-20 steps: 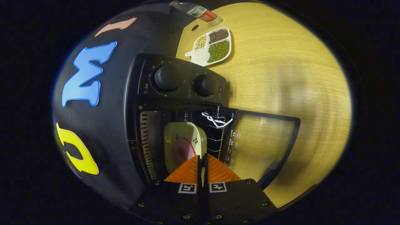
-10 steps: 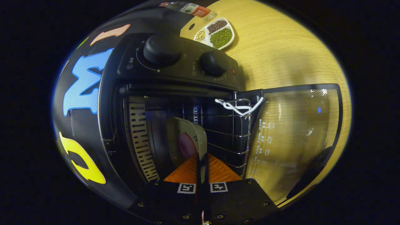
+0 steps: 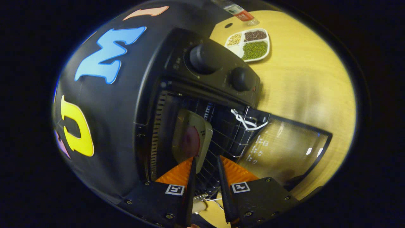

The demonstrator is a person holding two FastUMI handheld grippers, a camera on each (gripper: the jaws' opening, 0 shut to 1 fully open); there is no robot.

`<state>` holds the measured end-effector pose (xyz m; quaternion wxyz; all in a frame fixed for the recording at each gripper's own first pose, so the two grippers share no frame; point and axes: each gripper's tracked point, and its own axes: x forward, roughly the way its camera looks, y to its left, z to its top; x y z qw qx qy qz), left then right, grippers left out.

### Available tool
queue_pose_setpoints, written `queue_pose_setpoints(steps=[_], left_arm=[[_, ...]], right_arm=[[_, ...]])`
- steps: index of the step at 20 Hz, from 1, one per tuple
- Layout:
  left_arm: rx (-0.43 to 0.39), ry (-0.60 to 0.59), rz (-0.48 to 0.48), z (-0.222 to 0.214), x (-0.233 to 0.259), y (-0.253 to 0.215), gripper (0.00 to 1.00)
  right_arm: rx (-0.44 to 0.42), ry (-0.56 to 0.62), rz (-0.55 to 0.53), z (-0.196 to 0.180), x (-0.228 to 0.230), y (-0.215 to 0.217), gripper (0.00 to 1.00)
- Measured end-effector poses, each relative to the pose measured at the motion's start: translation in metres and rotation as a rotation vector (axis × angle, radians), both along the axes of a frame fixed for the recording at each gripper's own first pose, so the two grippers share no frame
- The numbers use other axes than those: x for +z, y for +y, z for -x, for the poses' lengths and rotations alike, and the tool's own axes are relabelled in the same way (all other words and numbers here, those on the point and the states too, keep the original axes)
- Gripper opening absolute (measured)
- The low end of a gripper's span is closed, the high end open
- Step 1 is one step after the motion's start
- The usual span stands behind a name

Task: Open the electric oven with the left hand, put the food in, and close the electric oven.

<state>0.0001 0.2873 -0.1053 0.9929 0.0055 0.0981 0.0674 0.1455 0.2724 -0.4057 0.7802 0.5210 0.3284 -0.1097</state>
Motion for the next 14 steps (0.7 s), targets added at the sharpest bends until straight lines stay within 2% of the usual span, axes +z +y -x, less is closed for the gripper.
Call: queue_pose_setpoints(steps=[2, 3, 5, 6, 9, 10, 11, 14], left_arm=[[-0.032, 0.001, 0.011, -0.006, -0.003, -0.017, 0.98], [-0.047, -0.002, 0.012, -0.009, -0.003, -0.026, 0.94], [-0.071, -0.008, 0.013, -0.013, -0.001, -0.043, 0.95], [-0.083, -0.011, 0.017, -0.015, 0.001, -0.053, 0.99], [-0.110, -0.014, 0.031, -0.018, 0.002, -0.084, 0.99], [-0.118, -0.014, 0.037, -0.019, 0.002, -0.094, 0.95], [-0.124, -0.017, 0.042, -0.019, 0.002, -0.106, 0.99], [-0.148, -0.027, 0.034, -0.019, 0.008, -0.139, 0.91]], right_arm=[[0.065, -0.008, 0.082, 0.020, 0.012, -0.015, 0.40], [0.098, -0.020, 0.123, 0.030, 0.021, -0.022, 0.40], [0.169, -0.051, 0.218, 0.047, 0.042, -0.039, 0.40], [0.209, -0.086, 0.277, 0.054, 0.058, -0.049, 0.40], [0.315, -0.208, 0.456, 0.070, 0.109, -0.072, 0.39], [0.348, -0.255, 0.514, 0.075, 0.129, -0.080, 0.40], [0.374, -0.309, 0.569, 0.080, 0.150, -0.086, 0.40], [0.438, -0.465, 0.738, 0.094, 0.209, -0.109, 0.40]])
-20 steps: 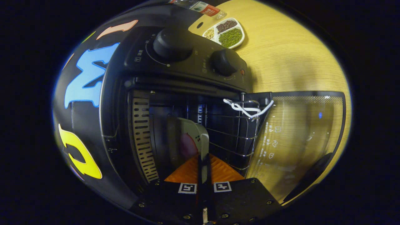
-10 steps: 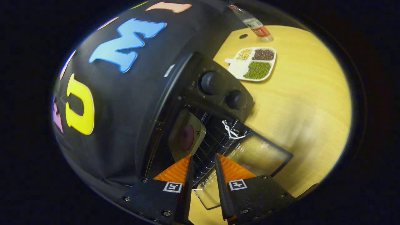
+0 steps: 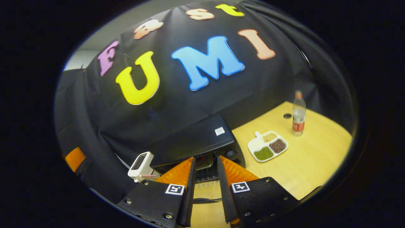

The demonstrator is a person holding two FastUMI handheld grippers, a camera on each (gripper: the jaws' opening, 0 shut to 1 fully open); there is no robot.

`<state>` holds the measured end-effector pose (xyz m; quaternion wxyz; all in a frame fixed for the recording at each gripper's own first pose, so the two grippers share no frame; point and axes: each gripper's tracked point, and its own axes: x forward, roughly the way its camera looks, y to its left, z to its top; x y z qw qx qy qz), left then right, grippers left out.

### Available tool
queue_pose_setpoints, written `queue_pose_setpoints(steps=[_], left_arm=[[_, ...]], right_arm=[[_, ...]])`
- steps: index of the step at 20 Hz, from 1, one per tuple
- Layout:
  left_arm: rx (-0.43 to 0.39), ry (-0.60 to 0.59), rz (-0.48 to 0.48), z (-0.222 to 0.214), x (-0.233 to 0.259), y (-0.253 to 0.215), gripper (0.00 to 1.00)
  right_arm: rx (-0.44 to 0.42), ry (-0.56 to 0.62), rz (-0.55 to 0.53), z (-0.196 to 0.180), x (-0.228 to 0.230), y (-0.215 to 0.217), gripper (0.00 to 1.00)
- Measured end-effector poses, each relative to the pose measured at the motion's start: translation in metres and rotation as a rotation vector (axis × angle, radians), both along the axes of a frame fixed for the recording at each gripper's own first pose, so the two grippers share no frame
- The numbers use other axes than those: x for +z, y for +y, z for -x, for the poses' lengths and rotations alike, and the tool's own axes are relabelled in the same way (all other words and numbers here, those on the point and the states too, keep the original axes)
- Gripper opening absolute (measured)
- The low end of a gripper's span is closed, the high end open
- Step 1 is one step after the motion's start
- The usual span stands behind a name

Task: Open the electric oven with the left hand, put the food in, and close the electric oven.

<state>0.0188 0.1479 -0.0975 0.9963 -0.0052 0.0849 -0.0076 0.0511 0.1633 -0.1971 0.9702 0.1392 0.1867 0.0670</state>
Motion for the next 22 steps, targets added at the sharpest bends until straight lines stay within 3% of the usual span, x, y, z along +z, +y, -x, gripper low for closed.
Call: queue_pose_setpoints(steps=[5, 9, 10, 12, 13, 17, 21, 22], left_arm=[[-0.017, -0.035, -0.030, 0.008, 0.015, -0.052, 0.97], [-0.038, -0.058, -0.019, 0.013, 0.022, -0.092, 0.99], [-0.037, -0.056, -0.024, 0.013, 0.023, -0.098, 0.98], [-0.033, -0.052, -0.029, 0.014, 0.021, -0.106, 0.98], [-0.029, -0.040, -0.027, 0.013, 0.018, -0.109, 0.98], [-0.001, 0.061, -0.020, 0.008, -0.013, -0.107, 0.94], [0.001, 0.212, 0.010, 0.001, -0.059, -0.105, 0.98], [-0.005, 0.254, 0.024, 0.001, -0.071, -0.105, 0.94]], right_arm=[[0.072, -0.209, 0.124, 0.037, 0.090, -0.032, 0.40], [0.066, -0.308, 0.122, 0.051, 0.135, -0.064, 0.39], [0.078, -0.322, 0.113, 0.053, 0.142, -0.067, 0.47], [0.062, -0.329, 0.124, 0.057, 0.147, -0.085, 0.95], [0.054, -0.327, 0.129, 0.050, 0.141, -0.089, 0.90], [0.033, -0.308, 0.133, 0.049, 0.138, -0.103, 0.91], [0.031, -0.285, 0.143, 0.046, 0.133, -0.115, 0.90], [0.029, -0.281, 0.146, 0.046, 0.132, -0.118, 0.90]])
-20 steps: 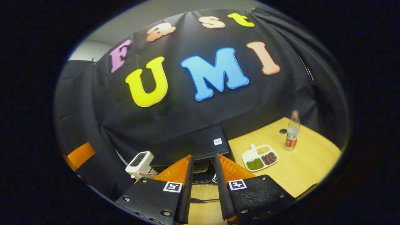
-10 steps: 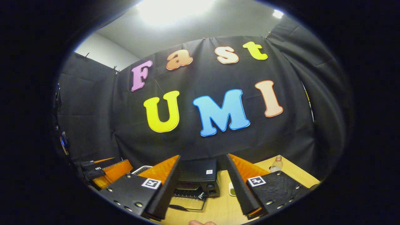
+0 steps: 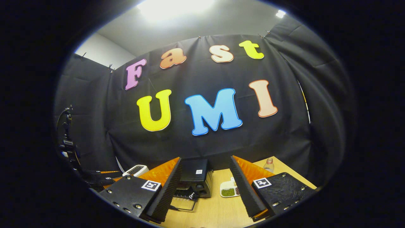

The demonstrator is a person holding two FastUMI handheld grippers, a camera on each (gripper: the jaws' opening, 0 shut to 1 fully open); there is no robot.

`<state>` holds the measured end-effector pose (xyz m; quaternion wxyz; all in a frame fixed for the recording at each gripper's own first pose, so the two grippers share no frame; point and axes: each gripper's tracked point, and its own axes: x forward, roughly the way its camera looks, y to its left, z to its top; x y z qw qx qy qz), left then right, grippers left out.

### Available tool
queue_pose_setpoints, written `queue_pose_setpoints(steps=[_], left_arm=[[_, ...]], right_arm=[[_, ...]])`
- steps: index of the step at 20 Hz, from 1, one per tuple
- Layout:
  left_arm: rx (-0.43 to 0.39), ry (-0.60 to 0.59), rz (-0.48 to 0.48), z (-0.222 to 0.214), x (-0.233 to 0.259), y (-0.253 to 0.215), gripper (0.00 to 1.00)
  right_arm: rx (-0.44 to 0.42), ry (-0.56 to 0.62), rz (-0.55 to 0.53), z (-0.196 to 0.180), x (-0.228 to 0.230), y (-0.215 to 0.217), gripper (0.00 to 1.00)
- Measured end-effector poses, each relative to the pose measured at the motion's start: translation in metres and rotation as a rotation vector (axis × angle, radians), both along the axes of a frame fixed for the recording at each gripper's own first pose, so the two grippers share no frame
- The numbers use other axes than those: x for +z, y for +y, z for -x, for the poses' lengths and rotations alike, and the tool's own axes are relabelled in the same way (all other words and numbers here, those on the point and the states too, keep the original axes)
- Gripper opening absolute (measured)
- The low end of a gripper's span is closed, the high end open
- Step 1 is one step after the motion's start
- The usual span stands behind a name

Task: Open the electric oven with the left hand, put the food in, and close the electric oven.

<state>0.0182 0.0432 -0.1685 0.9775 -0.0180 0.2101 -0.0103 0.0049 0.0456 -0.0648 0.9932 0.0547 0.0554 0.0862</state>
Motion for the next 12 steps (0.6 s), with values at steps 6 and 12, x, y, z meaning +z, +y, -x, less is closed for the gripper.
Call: queue_pose_setpoints(steps=[6, 12], left_arm=[[0.001, 0.270, 0.060, 0.009, -0.094, 0.004, 0.95], [-0.002, 0.534, 0.016, 0.031, -0.181, 0.014, 0.94]], right_arm=[[-0.029, 0.058, -0.013, -0.001, -0.017, -0.015, 0.90], [-0.063, 0.120, -0.014, -0.005, -0.037, -0.024, 0.90]])
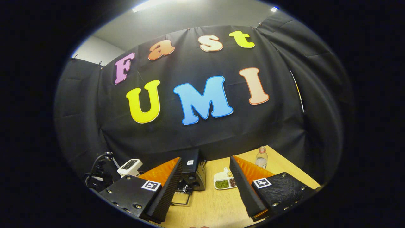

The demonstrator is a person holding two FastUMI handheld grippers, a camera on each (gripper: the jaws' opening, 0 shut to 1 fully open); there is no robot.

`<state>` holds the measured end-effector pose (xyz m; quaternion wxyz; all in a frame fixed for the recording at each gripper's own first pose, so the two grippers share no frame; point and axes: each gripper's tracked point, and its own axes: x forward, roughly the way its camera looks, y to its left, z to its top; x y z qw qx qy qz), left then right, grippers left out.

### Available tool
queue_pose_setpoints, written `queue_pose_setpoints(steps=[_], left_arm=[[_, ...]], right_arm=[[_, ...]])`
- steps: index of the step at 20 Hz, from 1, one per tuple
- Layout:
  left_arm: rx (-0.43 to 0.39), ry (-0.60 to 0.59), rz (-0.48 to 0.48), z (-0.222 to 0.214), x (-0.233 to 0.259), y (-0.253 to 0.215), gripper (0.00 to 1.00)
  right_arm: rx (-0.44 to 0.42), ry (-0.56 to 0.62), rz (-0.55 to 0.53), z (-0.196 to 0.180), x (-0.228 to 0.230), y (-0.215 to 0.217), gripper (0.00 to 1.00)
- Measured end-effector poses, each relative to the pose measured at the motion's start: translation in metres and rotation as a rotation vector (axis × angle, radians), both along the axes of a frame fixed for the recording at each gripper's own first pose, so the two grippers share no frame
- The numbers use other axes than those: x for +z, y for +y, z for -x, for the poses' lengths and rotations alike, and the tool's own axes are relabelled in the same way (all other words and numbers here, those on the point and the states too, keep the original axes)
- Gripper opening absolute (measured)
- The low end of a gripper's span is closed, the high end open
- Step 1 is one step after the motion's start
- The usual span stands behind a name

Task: Open the electric oven with the left hand, put the food in, and close the electric oven.

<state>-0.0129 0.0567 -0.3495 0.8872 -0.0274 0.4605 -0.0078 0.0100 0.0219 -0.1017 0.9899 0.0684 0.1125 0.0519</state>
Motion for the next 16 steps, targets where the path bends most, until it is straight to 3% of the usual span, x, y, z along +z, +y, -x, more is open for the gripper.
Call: queue_pose_setpoints(steps=[3, 4, 8, 9, 10, 16], left_arm=[[-0.018, 0.127, -0.016, 0.010, -0.039, 0.008, 0.98], [-0.019, 0.170, -0.014, 0.013, -0.053, 0.009, 0.92], [-0.012, 0.262, -0.030, 0.023, -0.097, 0.020, 0.98], [-0.014, 0.280, -0.028, 0.025, -0.105, 0.021, 0.99], [-0.016, 0.294, -0.028, 0.025, -0.112, 0.021, 0.92], [-0.025, 0.336, -0.008, 0.016, -0.134, 0.022, 0.95]], right_arm=[[-0.026, 0.027, 0.021, -0.002, -0.014, -0.007, 0.91], [-0.028, 0.035, 0.013, -0.002, -0.015, -0.007, 0.91], [-0.048, 0.053, 0.045, -0.007, -0.028, -0.015, 0.91], [-0.047, 0.059, 0.058, -0.005, -0.032, -0.016, 0.91], [-0.049, 0.063, 0.069, -0.004, -0.034, -0.017, 0.91], [-0.111, 0.079, 0.108, -0.001, -0.046, -0.028, 0.91]])
